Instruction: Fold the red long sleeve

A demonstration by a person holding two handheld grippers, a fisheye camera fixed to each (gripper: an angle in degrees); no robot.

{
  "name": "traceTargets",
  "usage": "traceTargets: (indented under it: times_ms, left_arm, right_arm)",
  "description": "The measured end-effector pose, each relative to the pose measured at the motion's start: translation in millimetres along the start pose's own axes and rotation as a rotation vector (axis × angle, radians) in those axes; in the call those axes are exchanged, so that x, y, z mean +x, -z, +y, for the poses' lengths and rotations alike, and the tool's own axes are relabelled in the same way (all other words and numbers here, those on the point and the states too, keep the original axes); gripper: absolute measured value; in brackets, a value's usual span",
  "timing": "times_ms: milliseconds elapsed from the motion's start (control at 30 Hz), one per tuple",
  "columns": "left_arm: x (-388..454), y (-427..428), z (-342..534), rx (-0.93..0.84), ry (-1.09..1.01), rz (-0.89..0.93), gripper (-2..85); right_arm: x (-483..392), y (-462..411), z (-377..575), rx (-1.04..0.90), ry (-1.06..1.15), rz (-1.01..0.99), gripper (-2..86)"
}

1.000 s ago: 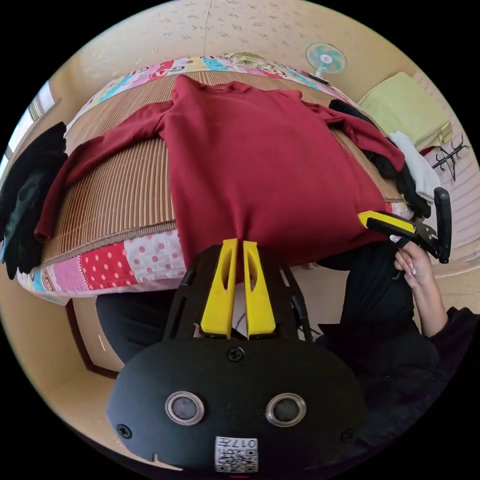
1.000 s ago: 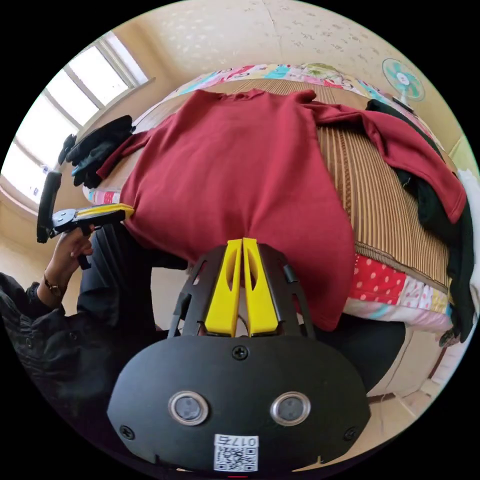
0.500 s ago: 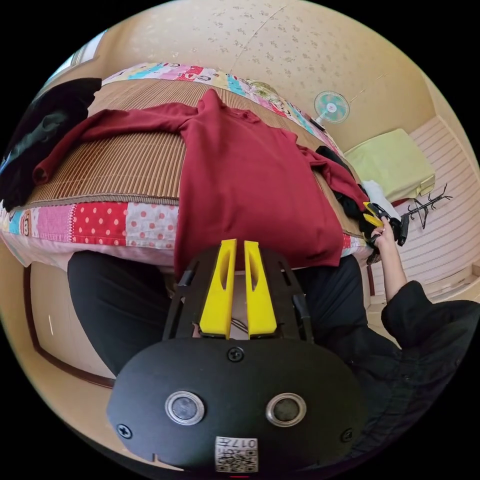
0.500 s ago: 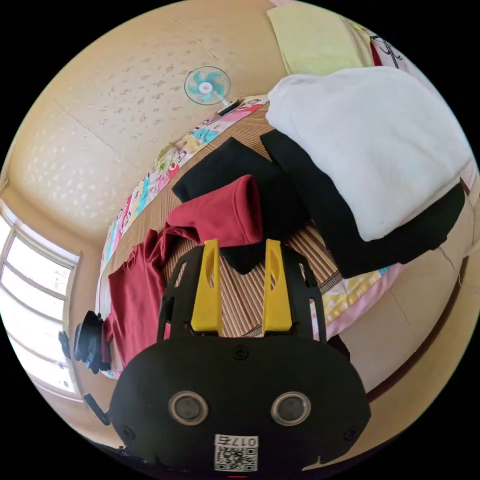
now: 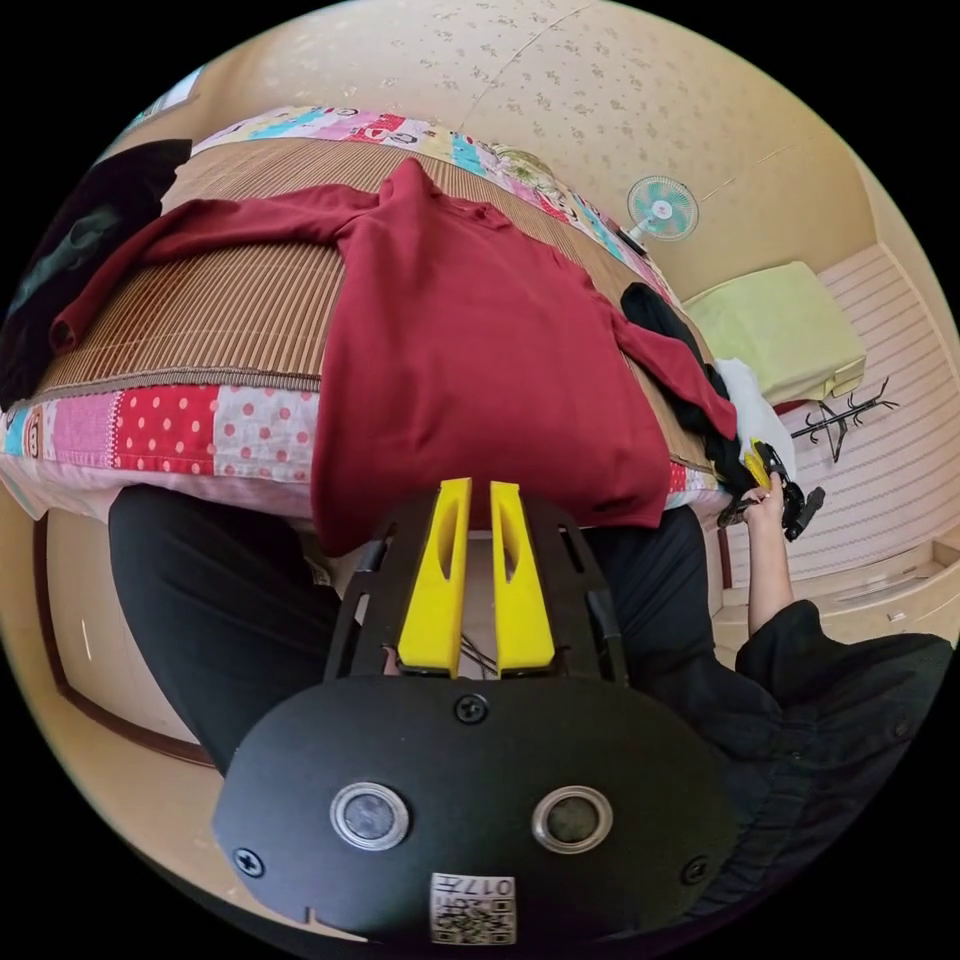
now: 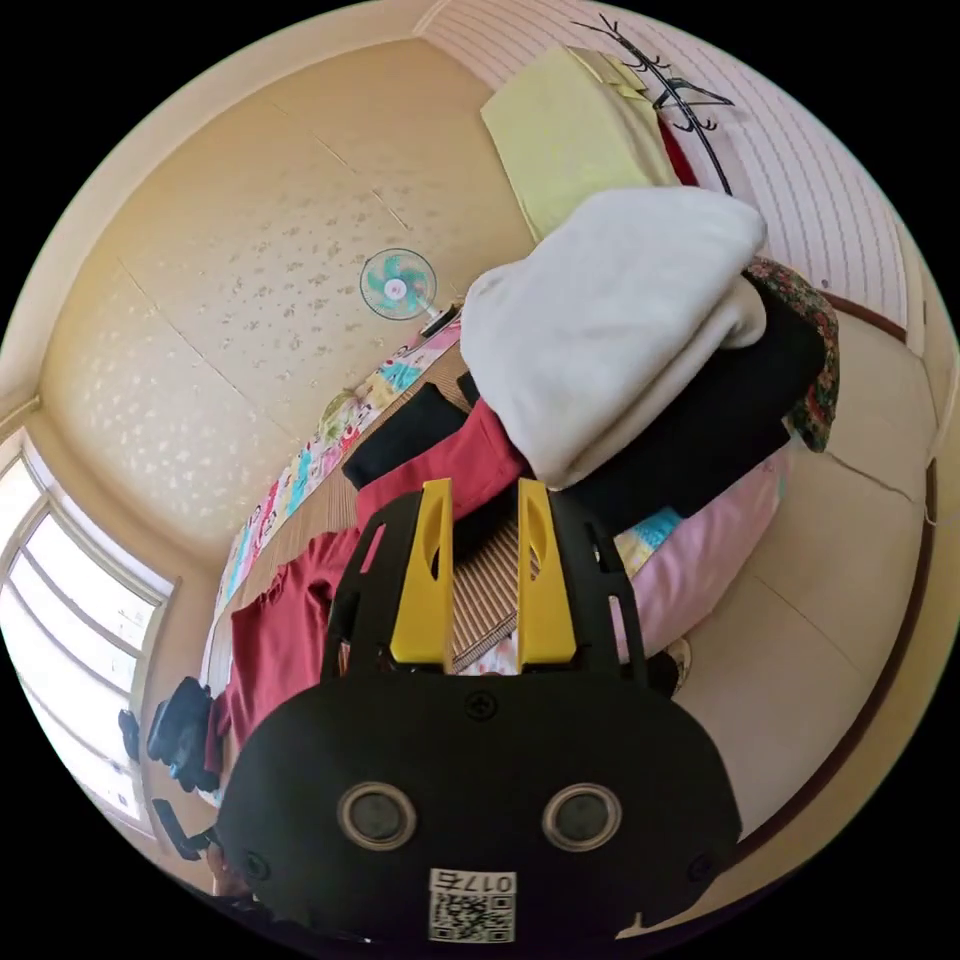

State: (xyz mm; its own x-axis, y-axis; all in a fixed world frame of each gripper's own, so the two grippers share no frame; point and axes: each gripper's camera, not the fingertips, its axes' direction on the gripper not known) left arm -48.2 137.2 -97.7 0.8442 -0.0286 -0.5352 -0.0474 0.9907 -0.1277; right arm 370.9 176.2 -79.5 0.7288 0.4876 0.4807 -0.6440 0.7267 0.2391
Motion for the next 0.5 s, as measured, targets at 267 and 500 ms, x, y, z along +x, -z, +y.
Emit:
traceTargets:
  times_ms: [267,500]
  left_arm:
    - [-6,30,40,0.053,0.051,0.059,6.2]
    - [-44,60,92,0.085,0.16,0.016,6.8]
  right_arm:
    - [15,-45,-7,-0.021,-0.232,-0.171,9.9]
    - [-143,-8,-10,0.265,-0.009,-0.128,3.5]
